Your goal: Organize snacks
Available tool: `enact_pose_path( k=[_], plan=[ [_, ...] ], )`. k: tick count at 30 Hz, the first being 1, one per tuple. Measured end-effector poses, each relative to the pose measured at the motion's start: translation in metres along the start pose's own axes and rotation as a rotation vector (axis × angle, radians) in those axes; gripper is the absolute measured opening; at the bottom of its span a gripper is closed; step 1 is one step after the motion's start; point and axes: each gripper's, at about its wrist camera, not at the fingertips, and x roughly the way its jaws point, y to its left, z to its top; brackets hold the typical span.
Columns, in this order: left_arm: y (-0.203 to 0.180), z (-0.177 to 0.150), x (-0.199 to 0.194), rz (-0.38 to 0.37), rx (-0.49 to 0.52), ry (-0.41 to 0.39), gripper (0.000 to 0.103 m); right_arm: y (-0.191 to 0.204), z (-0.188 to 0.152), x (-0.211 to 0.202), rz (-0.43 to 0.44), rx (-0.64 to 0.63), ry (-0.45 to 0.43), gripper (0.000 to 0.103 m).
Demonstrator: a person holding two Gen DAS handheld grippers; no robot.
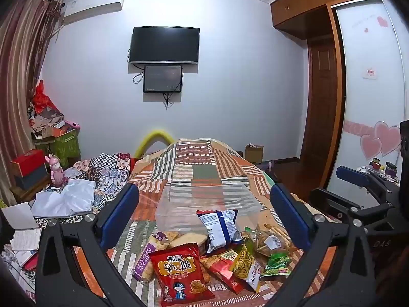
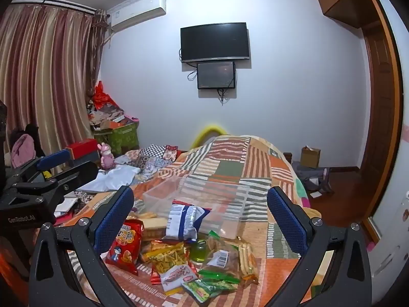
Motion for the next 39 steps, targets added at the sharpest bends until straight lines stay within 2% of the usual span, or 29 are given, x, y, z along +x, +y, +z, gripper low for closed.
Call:
enact_pose_path(
  k=[39],
  plan=[
    [-0.0003,-0.0028,0.0021,0.02,-0.002,-0.006,0.103,0.0022,0.0019,0.0019,0.012,0.002,-0.007,0.103]
  ],
)
